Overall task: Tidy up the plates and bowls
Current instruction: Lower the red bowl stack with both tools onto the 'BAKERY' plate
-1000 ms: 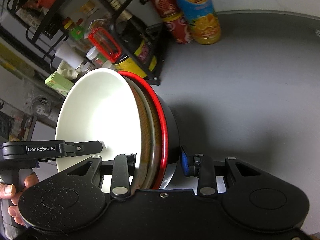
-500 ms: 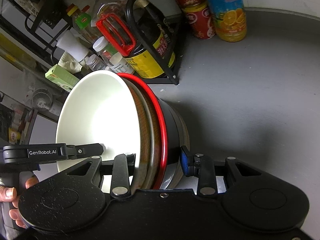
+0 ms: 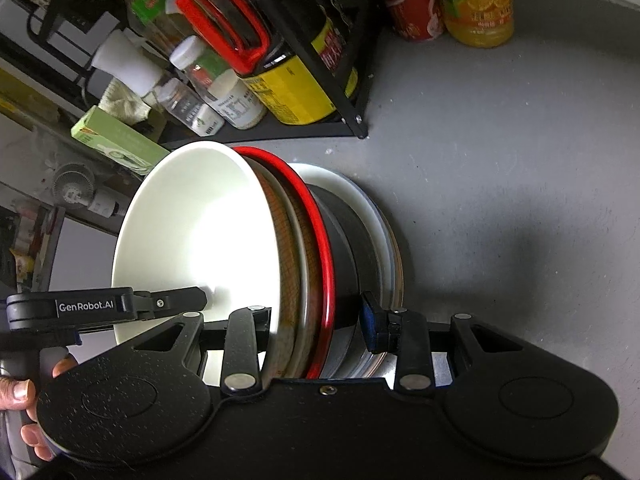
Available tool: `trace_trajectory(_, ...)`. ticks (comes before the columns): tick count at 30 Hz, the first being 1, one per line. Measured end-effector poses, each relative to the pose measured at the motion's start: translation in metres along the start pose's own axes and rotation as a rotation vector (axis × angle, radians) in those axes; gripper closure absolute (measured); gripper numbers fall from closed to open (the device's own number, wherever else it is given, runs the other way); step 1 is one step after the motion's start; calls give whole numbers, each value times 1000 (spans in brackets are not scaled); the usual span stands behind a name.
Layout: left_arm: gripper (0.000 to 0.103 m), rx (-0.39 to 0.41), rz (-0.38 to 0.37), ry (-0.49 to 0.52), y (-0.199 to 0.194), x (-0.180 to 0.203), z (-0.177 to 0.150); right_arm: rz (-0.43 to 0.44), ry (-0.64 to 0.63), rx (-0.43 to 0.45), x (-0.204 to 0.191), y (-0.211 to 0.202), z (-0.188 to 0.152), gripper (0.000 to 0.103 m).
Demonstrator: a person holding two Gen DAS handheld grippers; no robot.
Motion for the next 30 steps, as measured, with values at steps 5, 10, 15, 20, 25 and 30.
trace_trajectory(5,78,-18,5,-27,8,-12,0,2,26,-6,3,4,1,70)
trace_trajectory(10,78,-44,5,-30,19,-19,-1,-3,40,-15,3,8,0,69)
trace_trajectory(15,78,-35,0,-26,20,-20,4,7,68,-4,4,8,-1,65)
trace_trajectory(20,78,-49,-9,-29,20,-22,8,-3,55,53,-2,-10,6,47)
trace_trajectory(25,73,-29,18,23,19,-16,15,-70,22,127,-4,-38,11,27)
trace_trajectory(30,63,8,40,87,11,-6,24,-119,69,225,2,-72,4,12)
Point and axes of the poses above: each gripper's, at about its wrist camera, not at the fingertips, and y roughly the way its jaws point, x to its right, z to its top, the point moved 6 cm from there along y, roughly the way its jaws point, and after that the axes turned 4 degrees about -y, right-handed, at the moved point
